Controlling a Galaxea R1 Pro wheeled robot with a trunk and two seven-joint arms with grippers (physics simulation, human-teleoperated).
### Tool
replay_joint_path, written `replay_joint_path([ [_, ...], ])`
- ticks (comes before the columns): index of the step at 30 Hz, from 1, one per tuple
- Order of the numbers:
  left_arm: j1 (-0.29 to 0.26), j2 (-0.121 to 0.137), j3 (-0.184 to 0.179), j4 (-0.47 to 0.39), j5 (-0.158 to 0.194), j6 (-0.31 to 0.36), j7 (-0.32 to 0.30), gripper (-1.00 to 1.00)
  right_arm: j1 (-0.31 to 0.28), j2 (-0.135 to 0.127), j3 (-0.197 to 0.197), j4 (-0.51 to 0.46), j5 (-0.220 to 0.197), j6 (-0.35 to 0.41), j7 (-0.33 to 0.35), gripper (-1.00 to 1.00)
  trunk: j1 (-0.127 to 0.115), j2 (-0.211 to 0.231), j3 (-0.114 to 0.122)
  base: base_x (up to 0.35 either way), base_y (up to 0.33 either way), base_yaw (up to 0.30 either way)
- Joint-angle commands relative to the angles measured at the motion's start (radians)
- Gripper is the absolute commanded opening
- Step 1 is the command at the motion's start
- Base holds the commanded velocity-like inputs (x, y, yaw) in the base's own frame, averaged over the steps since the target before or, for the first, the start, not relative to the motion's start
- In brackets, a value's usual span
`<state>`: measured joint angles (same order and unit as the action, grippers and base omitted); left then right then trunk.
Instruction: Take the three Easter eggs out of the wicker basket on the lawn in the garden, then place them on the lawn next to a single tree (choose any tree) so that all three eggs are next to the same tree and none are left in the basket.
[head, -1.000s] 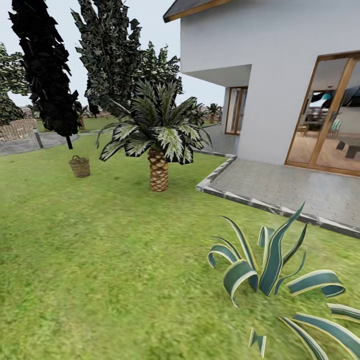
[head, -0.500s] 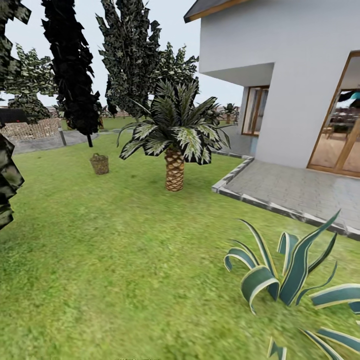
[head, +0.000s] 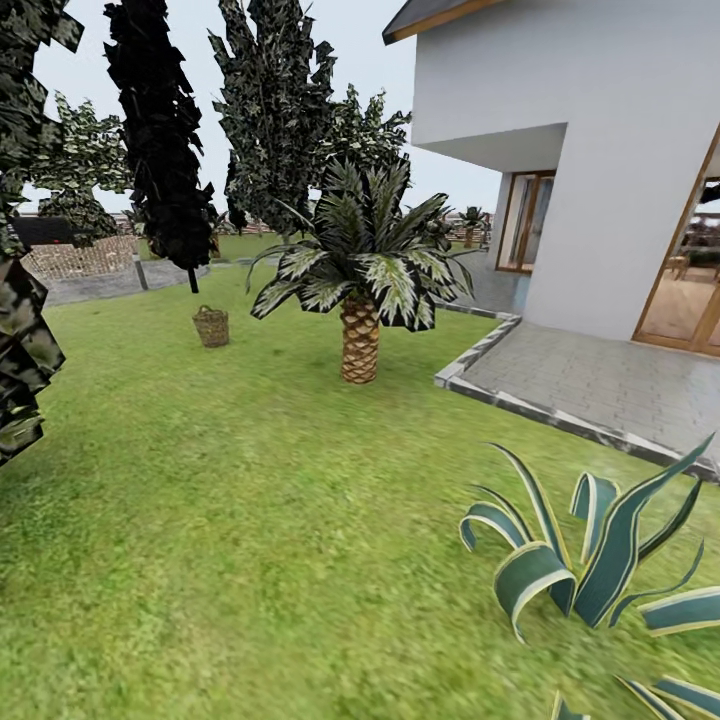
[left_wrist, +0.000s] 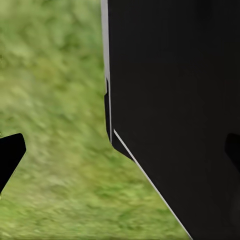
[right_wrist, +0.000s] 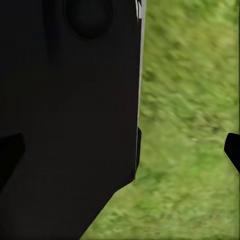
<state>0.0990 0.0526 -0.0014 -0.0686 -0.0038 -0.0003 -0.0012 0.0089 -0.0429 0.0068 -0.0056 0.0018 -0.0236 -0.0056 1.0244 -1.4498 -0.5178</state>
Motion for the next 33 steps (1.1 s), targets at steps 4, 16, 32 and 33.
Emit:
replay_joint_path([
  [4, 0.001, 0.001, 0.000, -0.002, -0.001, 0.000, 0.000, 1.00, 0.000, 0.000, 0.001, -0.001, 0.001, -0.002, -0.001, 1.00, 0.001, 0.000, -0.001, 0.310, 0.000, 0.000],
  [16, 0.001, 0.001, 0.000, -0.002, 0.000, 0.000, 0.000, 1.00, 0.000, 0.000, 0.001, -0.001, 0.000, -0.002, -0.002, 1.00, 0.001, 0.000, -0.001, 0.328, 0.000, 0.136],
  [32, 0.001, 0.001, 0.000, -0.003, 0.001, 0.000, 0.000, 1.00, 0.000, 0.000, 0.002, -0.001, 0.001, -0.002, -0.002, 1.00, 0.001, 0.000, -0.001, 0.329, 0.000, 0.282],
  [33, 0.001, 0.001, 0.000, -0.003, 0.001, 0.000, 0.000, 1.00, 0.000, 0.000, 0.002, -0.001, 0.001, -0.002, -0.002, 1.00, 0.001, 0.000, -0.001, 0.329, 0.000, 0.287],
])
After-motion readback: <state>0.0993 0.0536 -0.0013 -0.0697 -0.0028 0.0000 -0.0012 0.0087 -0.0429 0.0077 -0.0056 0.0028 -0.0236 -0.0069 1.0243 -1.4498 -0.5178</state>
